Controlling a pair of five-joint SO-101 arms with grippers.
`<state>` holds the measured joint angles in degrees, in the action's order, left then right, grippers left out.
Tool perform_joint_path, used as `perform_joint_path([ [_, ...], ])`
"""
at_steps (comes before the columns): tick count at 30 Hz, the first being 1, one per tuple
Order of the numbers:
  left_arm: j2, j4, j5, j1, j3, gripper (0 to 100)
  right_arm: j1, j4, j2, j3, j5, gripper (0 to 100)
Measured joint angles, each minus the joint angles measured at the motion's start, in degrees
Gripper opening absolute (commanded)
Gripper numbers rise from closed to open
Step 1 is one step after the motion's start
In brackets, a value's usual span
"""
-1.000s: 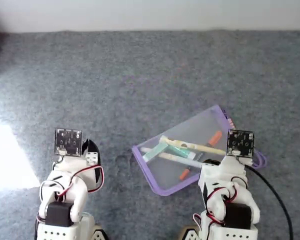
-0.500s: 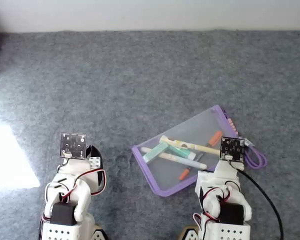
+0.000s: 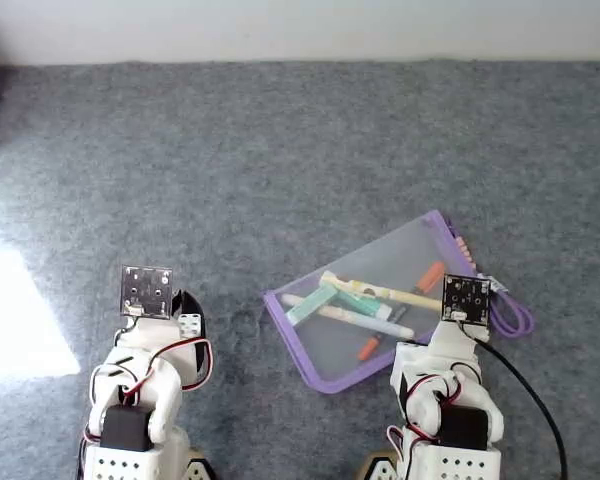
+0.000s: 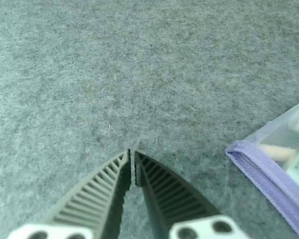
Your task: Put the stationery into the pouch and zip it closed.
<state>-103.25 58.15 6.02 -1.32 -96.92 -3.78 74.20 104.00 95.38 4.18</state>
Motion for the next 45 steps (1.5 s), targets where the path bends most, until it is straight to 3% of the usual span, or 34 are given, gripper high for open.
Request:
perform_joint_path([
  [9, 0.0, 0.7, 0.0, 0.0, 0.0, 2, 0.0, 0.0, 0.0, 0.0, 0.0, 3.6],
  [16, 0.0, 12.4, 0.0, 0.0, 0.0, 2, 0.0, 0.0, 0.0, 0.0, 0.0, 3.6],
  [45, 0.0, 13.0, 0.0, 0.0, 0.0, 2, 0.0, 0.0, 0.0, 0.0, 0.1, 3.6],
])
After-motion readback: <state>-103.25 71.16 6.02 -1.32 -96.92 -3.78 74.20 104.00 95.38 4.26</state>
